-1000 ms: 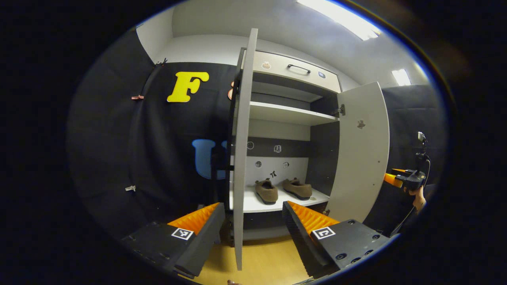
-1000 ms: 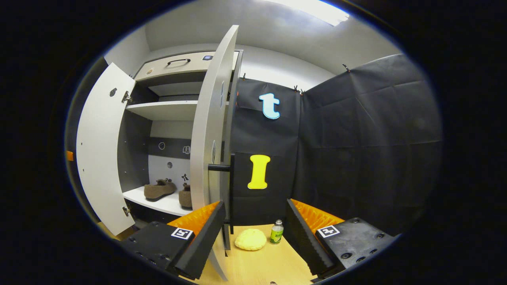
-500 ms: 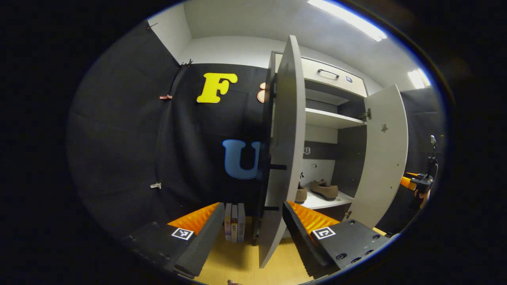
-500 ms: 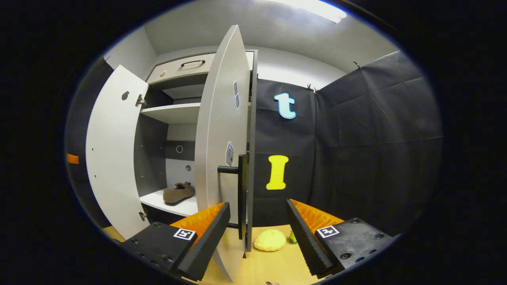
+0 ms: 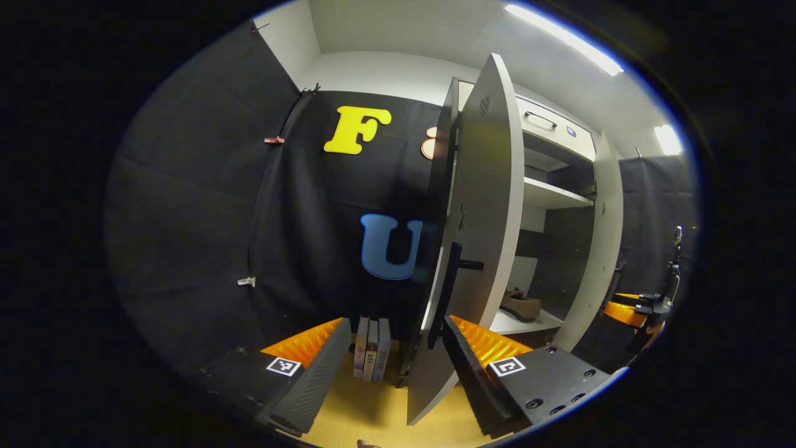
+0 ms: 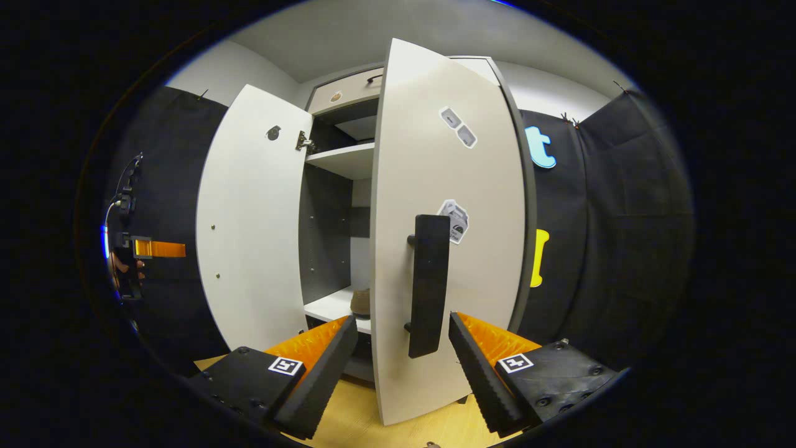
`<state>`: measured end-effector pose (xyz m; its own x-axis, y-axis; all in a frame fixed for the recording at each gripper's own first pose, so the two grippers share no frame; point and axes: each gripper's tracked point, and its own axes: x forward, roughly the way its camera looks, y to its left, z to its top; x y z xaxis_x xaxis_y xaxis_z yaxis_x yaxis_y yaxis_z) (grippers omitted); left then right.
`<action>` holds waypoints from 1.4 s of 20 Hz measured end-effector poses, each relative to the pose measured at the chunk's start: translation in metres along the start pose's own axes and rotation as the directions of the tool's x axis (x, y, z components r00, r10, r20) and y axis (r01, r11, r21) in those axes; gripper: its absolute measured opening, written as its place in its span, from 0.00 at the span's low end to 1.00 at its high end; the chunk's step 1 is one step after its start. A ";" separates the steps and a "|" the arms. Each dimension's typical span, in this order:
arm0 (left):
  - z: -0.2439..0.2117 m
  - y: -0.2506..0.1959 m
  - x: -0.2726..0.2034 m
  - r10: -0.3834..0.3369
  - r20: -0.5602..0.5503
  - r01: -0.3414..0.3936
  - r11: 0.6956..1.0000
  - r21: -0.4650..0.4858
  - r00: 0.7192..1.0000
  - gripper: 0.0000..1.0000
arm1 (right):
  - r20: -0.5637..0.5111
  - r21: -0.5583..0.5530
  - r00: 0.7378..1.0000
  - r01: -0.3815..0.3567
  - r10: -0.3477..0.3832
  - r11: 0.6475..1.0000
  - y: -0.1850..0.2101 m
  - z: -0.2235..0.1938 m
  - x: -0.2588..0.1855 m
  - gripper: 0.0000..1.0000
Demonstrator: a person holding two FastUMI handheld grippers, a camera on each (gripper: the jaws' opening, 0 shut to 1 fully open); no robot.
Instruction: Grab one shoe with the right hand and put it into the shoe cabinet, grab the other shoe with the left hand and put it into the shoe cabinet; then close the right door with the right hand and the left door with the left hand.
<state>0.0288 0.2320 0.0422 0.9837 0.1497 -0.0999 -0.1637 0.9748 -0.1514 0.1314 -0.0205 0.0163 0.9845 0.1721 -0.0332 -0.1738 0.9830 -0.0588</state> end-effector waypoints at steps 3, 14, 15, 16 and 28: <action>0.003 0.000 0.004 -0.024 0.011 0.024 0.999 0.042 1.000 0.94 | -0.003 -0.015 1.000 0.003 -0.003 1.000 -0.001 0.000 -0.013 0.98; 0.001 -0.023 0.020 -0.115 -0.010 0.115 0.993 0.034 0.993 0.94 | -0.022 0.038 0.992 0.125 -0.124 0.991 -0.046 -0.004 -0.044 0.97; 0.002 -0.026 0.021 -0.124 -0.011 0.124 0.992 0.027 0.992 0.94 | -0.023 0.038 0.992 0.127 -0.127 0.991 -0.048 -0.004 -0.043 0.97; 0.001 -0.033 0.020 -0.134 -0.012 0.134 0.991 0.023 0.991 0.94 | -0.021 0.036 0.992 0.127 -0.127 0.991 -0.048 -0.004 -0.044 0.97; -0.009 -0.170 0.061 -0.402 -0.015 0.402 0.915 0.012 0.915 0.94 | -0.023 0.022 0.994 0.104 -0.103 0.994 -0.068 -0.005 -0.044 0.98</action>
<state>0.1161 0.0738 0.0532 0.9652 -0.2574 -0.0455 0.2467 0.9546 -0.1672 0.0995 -0.0951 0.0166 0.9964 0.0683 -0.0498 -0.0704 0.9967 -0.0400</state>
